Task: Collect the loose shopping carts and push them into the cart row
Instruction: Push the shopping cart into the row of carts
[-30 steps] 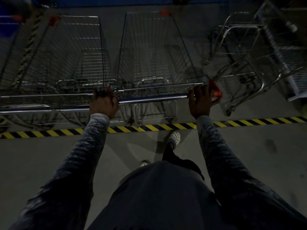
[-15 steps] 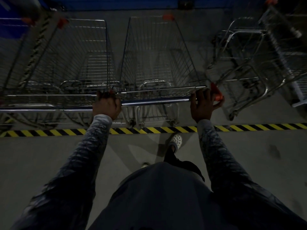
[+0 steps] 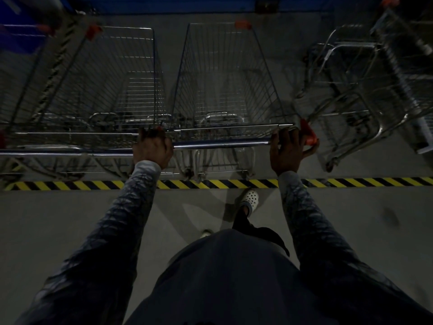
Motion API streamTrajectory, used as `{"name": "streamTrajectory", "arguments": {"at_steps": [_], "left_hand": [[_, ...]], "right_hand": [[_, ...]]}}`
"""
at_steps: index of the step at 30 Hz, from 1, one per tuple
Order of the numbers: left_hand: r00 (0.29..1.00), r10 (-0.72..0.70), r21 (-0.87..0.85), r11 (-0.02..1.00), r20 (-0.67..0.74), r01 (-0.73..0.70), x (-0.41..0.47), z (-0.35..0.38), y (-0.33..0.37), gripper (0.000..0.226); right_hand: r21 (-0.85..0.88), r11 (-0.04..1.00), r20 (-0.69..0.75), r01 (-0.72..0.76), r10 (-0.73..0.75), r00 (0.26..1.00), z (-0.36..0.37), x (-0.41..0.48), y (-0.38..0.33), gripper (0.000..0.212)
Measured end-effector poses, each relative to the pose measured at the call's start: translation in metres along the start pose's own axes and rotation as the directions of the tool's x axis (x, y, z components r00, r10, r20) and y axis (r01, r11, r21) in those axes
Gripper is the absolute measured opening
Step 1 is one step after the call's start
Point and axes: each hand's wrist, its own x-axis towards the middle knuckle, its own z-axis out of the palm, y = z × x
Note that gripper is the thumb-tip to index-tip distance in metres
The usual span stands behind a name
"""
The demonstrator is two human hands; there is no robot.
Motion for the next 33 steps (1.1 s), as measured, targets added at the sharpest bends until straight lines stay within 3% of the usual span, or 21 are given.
{"name": "streamTrajectory", "arguments": {"at_steps": [8, 24, 33], "left_hand": [[1.0, 0.008, -0.019, 1.0, -0.013, -0.009, 0.0002, 0.0004, -0.0012, 0.064], [0.999, 0.017, -0.032, 0.999, -0.029, -0.018, -0.0028, -0.004, 0.0019, 0.055], [0.995, 0.061, 0.142, 0.989, -0.072, -0.051, -0.002, -0.0045, 0.0014, 0.054]], "right_hand": [[-0.035, 0.999, 0.017, -0.004, 0.005, 1.0, 0.0015, -0.001, 0.002, 0.022], [-0.012, 1.0, 0.008, -0.023, 0.023, 1.0, 0.0009, -0.0008, 0.0014, 0.033], [-0.038, 0.999, 0.003, 0.0, 0.001, 1.0, -0.0024, -0.0006, -0.0005, 0.029]]}}
